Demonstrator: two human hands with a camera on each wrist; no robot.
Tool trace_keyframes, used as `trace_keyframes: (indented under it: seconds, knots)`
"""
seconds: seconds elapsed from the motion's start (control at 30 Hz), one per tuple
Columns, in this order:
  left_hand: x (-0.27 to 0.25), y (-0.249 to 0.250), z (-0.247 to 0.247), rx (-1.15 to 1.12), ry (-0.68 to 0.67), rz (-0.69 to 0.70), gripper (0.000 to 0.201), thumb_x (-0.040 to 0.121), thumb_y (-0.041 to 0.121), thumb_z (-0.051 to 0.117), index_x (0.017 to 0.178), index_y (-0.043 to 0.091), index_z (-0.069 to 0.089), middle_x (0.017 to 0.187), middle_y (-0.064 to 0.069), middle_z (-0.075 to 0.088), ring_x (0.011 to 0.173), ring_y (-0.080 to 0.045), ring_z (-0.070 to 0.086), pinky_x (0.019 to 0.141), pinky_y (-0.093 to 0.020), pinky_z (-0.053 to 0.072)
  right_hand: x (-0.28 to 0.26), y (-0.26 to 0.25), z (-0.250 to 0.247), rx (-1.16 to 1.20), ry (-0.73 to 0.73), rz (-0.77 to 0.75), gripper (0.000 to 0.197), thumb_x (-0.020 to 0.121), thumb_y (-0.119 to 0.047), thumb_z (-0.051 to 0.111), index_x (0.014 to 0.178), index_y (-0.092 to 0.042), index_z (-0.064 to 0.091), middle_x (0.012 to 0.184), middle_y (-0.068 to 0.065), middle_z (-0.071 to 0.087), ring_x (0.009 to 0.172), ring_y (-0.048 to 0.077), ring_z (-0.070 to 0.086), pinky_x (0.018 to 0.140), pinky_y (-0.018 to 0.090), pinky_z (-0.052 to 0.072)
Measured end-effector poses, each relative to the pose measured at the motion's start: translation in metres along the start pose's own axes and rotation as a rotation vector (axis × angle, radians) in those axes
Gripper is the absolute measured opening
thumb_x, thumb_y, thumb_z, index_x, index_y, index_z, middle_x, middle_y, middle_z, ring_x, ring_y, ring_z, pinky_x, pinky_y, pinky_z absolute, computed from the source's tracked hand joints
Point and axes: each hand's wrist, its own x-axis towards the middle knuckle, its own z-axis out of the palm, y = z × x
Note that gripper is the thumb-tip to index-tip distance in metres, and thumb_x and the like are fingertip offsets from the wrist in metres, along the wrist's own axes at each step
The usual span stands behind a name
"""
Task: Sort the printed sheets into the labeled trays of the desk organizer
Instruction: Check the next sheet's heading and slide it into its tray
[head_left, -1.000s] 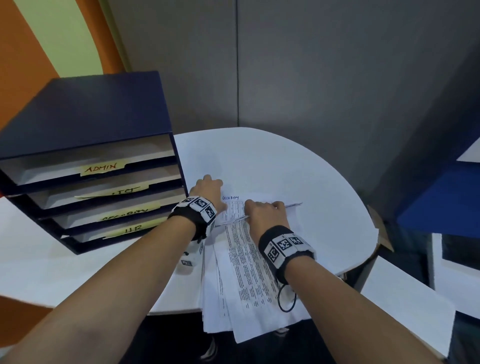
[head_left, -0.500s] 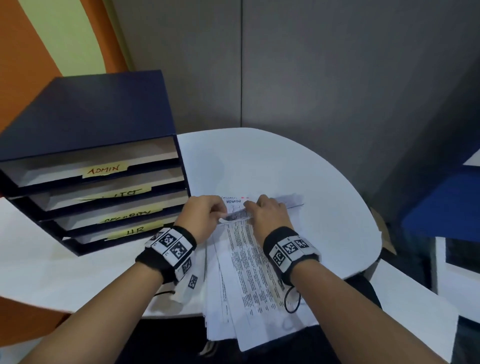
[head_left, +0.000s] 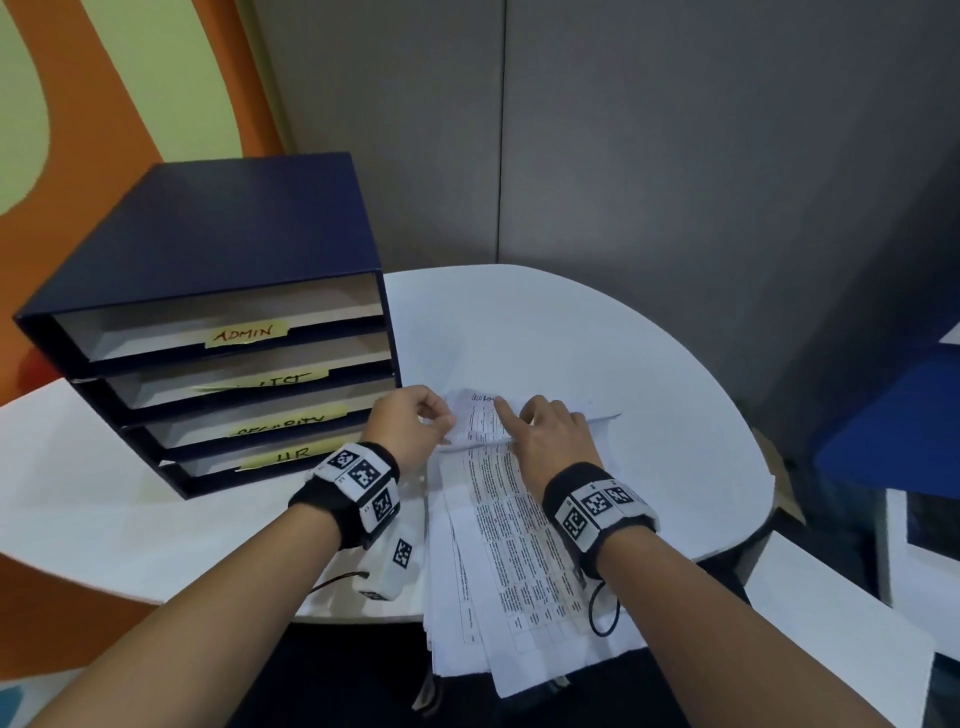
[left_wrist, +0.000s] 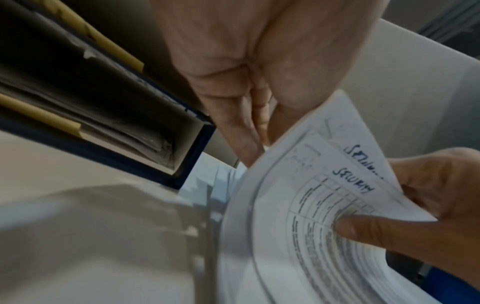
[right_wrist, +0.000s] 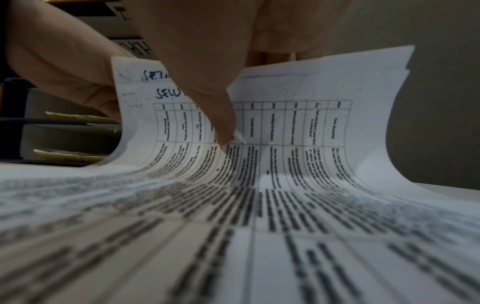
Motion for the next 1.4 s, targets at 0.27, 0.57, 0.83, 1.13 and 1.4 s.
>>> trace_keyframes:
  seconds: [0.27,0.57,0.83,1.13,1.4]
  knots:
    - [-0.002,-0.011,0.008,0.12,0.061,-0.006,0.035,0.078,0.023,0.083,0.1,0.023,0.056,0.084,-0.001,0.066,0.075,-0.019,0.065,0.069,-0.031,0.054,0.003,0.003,0.005,-0.006,-0.079,-0.002,0.053,0.089,-0.016,0.054,0.139,-0.028,0.04,0.12,0.003,0.054,0.11,0.026,0.049,0.093,0.039,0.037]
    - [-0.001,-0.004,-0.004,0.437,-0.295,0.046,0.04,0.086,-0.006,0.061,0.078,0.031,0.075,0.102,0.011,0.065,0.097,-0.015,0.064,0.09,-0.033,0.054,0.004,0.004,0.005,0.082,0.151,0.024,0.025,0.064,-0.016,0.082,0.085,-0.022,0.07,0.102,0.006,0.057,0.091,0.028,0.056,0.074,0.039,0.045]
    - [0.029,0.033,0.017,0.633,-0.218,0.164,0.053,0.096,0.005,0.049,0.146,0.021,0.043,0.142,-0.006,0.054,0.114,-0.027,0.062,0.091,-0.034,0.052,0.004,0.001,-0.003,0.066,-0.029,0.0,0.023,0.086,-0.004,0.05,0.104,-0.018,0.05,0.095,-0.001,0.065,0.091,0.024,0.059,0.095,0.037,0.036]
    - [0.042,0.043,0.022,0.647,-0.063,0.178,0.016,0.088,0.012,0.06,0.087,0.021,0.072,0.094,0.0,0.07,0.081,-0.021,0.067,0.068,-0.03,0.054,0.002,0.003,0.004,0.104,0.015,0.051,0.051,0.089,-0.011,0.052,0.138,-0.017,0.035,0.123,0.003,0.057,0.111,0.026,0.052,0.096,0.04,0.033]
    - [0.014,0.027,-0.008,0.175,-0.355,0.064,0.015,0.085,0.038,0.075,0.085,0.023,0.078,0.08,0.01,0.074,0.054,0.005,0.058,0.061,-0.02,0.046,0.005,0.001,-0.004,0.048,0.111,0.031,0.025,0.055,-0.01,0.082,0.074,-0.019,0.069,0.086,0.006,0.057,0.08,0.029,0.057,0.066,0.034,0.042]
